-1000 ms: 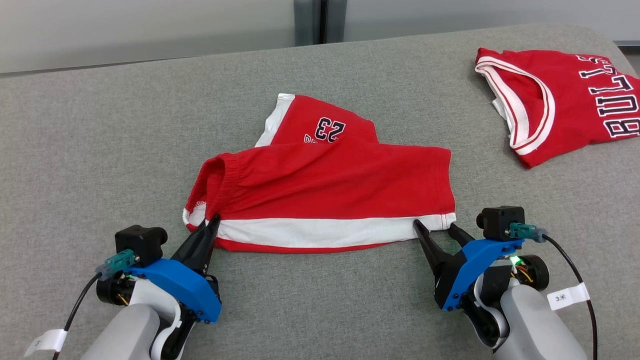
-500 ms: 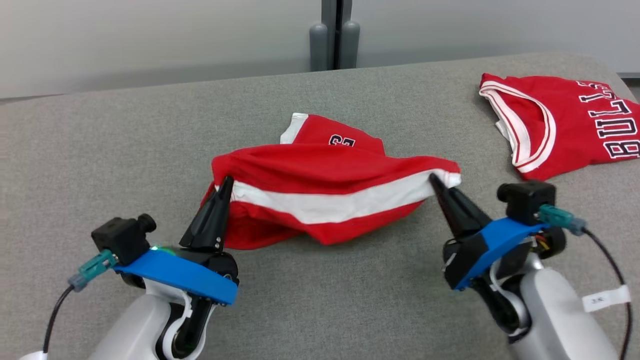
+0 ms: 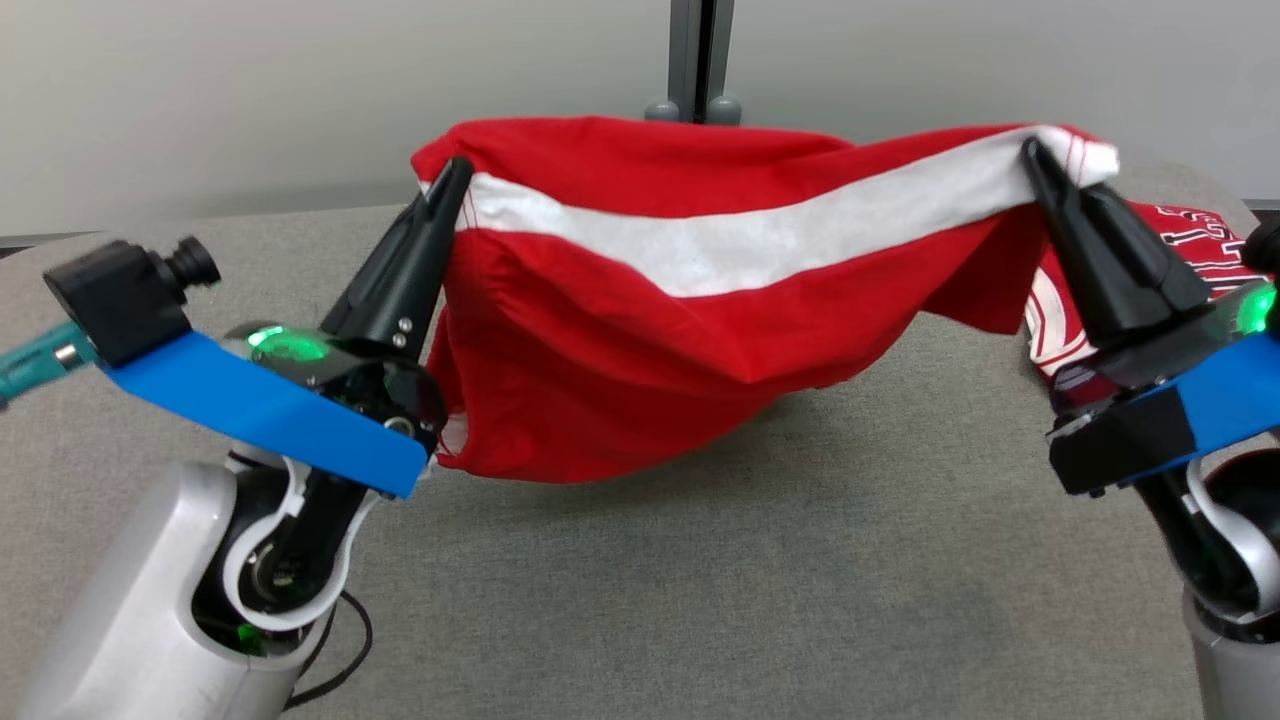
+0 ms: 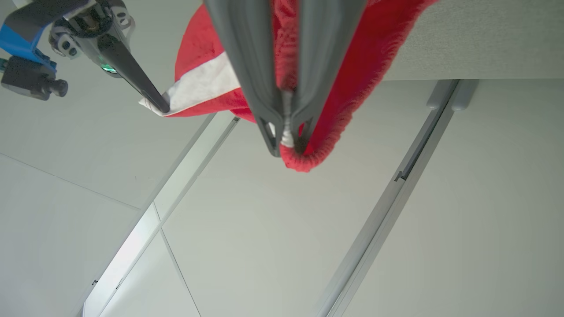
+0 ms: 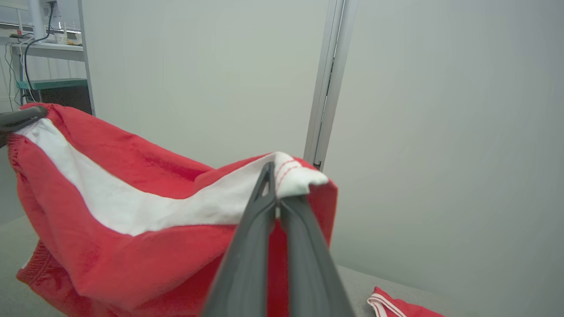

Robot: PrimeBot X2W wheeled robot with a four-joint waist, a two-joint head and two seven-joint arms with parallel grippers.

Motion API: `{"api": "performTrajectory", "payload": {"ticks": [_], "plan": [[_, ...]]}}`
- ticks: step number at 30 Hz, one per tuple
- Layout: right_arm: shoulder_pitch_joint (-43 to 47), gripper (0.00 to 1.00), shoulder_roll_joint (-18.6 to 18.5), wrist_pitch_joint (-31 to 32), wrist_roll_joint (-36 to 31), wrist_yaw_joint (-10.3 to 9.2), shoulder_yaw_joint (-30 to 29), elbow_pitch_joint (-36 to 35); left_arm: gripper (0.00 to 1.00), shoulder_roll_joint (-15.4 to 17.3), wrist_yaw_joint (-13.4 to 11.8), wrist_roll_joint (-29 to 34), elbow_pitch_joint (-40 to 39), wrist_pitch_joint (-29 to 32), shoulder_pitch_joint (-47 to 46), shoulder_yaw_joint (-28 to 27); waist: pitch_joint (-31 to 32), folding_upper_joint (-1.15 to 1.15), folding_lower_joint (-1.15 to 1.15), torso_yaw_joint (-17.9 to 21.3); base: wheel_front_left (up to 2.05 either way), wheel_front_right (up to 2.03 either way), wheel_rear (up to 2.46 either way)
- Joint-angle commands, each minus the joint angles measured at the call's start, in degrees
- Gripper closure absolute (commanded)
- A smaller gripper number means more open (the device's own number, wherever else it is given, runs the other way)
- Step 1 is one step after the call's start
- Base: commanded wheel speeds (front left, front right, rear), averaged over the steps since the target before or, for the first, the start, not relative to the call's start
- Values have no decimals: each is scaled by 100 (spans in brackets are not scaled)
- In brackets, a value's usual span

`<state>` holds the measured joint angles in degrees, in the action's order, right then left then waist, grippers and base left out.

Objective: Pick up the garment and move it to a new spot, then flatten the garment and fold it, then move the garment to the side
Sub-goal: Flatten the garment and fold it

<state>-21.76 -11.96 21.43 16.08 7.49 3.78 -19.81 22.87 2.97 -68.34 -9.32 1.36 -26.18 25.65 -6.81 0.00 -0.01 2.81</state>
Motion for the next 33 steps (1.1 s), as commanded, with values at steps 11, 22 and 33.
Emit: {"api": "performTrajectory", "payload": {"ticks": [11, 22, 33], "plan": [[-1925, 100, -660, 25, 244, 1, 204, 1346, 100, 18, -286, 352, 885, 338, -1586, -113, -781, 0, 1, 40, 0, 0, 0], [-4253, 100, -147, -2010, -137, -2, 329, 3558, 100, -90, -169, 1723, 2663, -696, -3522, -64, -1432, 0, 1, 290, 0, 0, 0], [-4064, 100, 86, -2395, -491, 0, 999, 4755, 100, -499, 143, 2120, 3348, -1634, -3173, -319, -1753, 0, 1, 452, 0, 0, 0]]}}
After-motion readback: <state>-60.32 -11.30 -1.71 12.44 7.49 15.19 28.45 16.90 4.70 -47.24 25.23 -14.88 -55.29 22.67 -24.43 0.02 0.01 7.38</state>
